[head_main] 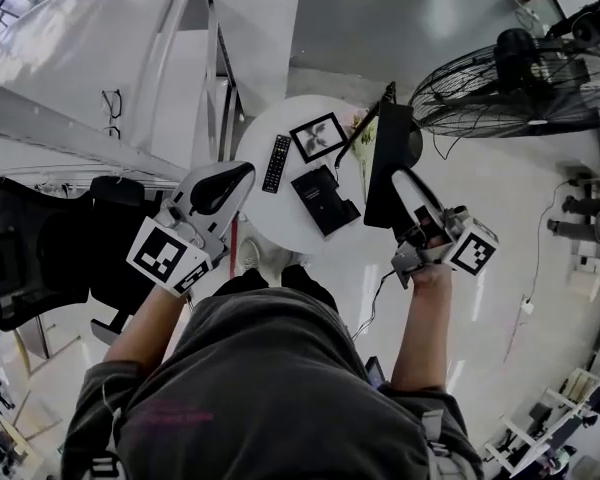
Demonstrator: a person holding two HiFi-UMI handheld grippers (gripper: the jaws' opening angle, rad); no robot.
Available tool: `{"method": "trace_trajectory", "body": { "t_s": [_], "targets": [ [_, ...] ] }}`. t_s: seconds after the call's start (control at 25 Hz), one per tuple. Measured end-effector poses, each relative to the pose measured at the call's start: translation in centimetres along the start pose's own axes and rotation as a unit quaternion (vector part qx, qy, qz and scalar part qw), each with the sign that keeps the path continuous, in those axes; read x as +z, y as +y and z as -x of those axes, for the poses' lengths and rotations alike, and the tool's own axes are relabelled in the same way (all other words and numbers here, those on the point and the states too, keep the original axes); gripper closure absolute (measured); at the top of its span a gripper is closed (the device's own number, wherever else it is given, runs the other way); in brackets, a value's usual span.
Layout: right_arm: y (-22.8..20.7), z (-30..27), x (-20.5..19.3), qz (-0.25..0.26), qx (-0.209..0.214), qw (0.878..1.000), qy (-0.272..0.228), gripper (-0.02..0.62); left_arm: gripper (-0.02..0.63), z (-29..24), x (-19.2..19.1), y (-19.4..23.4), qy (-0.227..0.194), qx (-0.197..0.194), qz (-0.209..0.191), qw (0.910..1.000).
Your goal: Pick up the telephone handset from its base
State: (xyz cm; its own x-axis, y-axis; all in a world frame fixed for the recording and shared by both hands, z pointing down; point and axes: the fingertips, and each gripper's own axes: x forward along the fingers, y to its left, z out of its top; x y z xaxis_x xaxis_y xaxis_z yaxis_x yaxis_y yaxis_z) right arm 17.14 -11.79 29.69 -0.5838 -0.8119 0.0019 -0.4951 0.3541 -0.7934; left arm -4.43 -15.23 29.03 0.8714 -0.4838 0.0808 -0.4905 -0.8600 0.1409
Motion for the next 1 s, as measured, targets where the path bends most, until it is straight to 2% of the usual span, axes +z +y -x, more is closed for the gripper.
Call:
{"method": "trace_trajectory", "body": {
  "t_s": [0.16,0.6,0.8,1.0],
  "targets": [
    [1.0,0.6,0.1,0.006,-0.011,1.0,-0.015,0.517,0.588,0.6,0.9,0.3,-0.007,-0.001,-0.007,1.0],
    [3.3,0.3,-0.6,0.031,0.004,0.999,-0.02,0.517,0.588,1.2,1.7,0.3,-0.015,-0.012,-0.013,0.9997],
    [2.4,1.1,-1.0,0.014,-0.023,0.999,-0.026,0.517,0.588,1.3,1.6,0.4,-0.018,-0.011,-0.01,0.9997],
    [3.6,0.4,-0.9,0.035,0.0,0.999,-0.022,0.517,0.588,1.4,1.5,0.3,-0.019,-0.01,-0.006,0.9997]
  ]
}}
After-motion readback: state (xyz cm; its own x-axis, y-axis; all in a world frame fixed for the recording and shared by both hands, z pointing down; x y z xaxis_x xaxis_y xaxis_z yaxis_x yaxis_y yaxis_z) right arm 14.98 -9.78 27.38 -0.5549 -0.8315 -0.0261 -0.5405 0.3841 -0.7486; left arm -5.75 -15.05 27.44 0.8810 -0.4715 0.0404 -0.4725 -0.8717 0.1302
